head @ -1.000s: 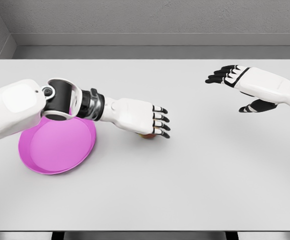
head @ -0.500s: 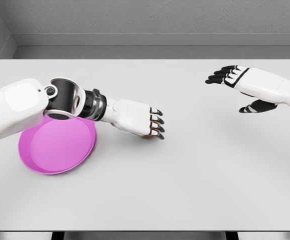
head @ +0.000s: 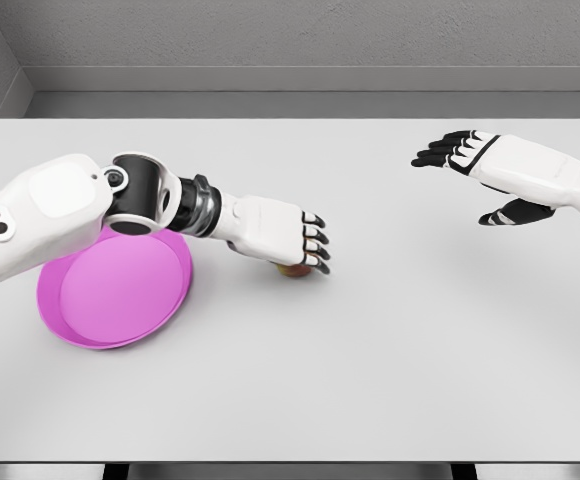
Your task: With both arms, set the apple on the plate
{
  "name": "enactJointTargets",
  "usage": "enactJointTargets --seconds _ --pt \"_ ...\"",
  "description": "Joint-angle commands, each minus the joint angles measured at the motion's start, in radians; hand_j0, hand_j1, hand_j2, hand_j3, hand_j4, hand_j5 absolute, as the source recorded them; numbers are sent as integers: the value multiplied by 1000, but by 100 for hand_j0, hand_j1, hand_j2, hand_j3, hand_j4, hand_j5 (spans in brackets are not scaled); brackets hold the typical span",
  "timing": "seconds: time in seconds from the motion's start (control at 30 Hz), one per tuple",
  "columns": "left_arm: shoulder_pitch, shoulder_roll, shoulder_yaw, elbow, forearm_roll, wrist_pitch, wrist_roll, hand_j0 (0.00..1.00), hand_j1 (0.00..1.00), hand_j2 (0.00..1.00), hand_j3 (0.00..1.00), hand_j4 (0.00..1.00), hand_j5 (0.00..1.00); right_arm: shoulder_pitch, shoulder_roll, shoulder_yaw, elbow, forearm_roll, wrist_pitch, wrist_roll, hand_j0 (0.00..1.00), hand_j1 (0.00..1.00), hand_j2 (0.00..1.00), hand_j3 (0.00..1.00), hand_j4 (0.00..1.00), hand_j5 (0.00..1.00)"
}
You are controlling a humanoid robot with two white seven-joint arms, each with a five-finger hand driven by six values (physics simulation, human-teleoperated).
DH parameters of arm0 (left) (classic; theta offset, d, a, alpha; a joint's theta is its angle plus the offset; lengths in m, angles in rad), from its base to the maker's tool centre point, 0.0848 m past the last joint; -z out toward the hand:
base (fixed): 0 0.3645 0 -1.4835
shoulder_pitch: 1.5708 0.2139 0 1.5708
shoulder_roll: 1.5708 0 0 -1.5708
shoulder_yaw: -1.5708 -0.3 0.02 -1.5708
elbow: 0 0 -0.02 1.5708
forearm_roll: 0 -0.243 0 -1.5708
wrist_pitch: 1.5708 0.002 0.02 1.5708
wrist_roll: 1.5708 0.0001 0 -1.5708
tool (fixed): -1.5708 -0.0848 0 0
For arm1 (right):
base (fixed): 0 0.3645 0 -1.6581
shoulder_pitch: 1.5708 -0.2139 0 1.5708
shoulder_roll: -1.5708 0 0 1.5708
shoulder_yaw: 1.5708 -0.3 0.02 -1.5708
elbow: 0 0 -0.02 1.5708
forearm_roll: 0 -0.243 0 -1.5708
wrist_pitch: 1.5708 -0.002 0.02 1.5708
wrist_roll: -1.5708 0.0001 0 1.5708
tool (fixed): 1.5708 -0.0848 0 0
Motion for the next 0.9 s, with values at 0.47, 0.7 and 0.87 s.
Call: enactJointTargets --seconds 0.47,0.7,0.87 --pt "2 -25 -21 58 3 1 0 100 100 100 100 100 100 0 -5 0 0 -7 3 -1 100 100 100 100 100 100" --pt "0 -16 -19 58 11 1 2 52 52 52 52 52 52 2 -8 0 -2 -7 3 -1 100 100 100 100 100 100" --pt "0 -14 -19 58 9 1 2 30 30 30 30 30 30 3 -10 0 0 -7 3 -1 100 100 100 100 100 100"
